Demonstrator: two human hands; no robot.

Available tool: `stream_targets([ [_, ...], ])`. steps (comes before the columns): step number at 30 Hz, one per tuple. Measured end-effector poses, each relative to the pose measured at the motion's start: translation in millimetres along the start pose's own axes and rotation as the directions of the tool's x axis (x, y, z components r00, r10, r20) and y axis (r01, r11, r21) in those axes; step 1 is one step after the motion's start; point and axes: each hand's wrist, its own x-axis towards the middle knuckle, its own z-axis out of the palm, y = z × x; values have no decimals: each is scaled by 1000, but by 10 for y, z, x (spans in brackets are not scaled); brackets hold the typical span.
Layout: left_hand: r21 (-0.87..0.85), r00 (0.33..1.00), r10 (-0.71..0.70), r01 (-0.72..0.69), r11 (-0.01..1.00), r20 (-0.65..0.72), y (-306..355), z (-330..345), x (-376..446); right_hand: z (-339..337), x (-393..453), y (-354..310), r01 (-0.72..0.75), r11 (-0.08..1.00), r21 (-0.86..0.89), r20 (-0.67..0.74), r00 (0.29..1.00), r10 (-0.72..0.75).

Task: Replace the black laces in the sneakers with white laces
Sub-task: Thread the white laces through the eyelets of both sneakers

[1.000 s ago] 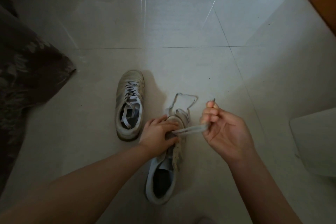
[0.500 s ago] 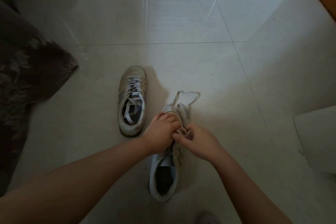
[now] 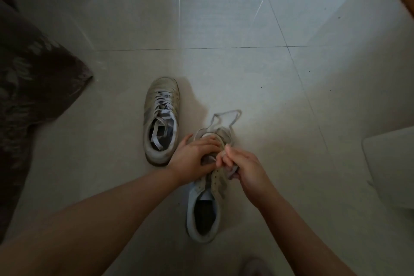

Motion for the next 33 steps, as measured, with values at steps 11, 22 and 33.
stream_targets([
  [11,-101,999,-30,33,994,31,66,-47,-9,-346,-116,-97,-338,937,-87,8,940,340],
  [22,-745,526,-765,660,93,371,346,-371,522,-242,29,355,-389,475,-790,-165,880,446],
  [33,-571,787,-409,88,816,-462,437,-968,383,-285,60,354,-222,779,-586,-215,970,116],
])
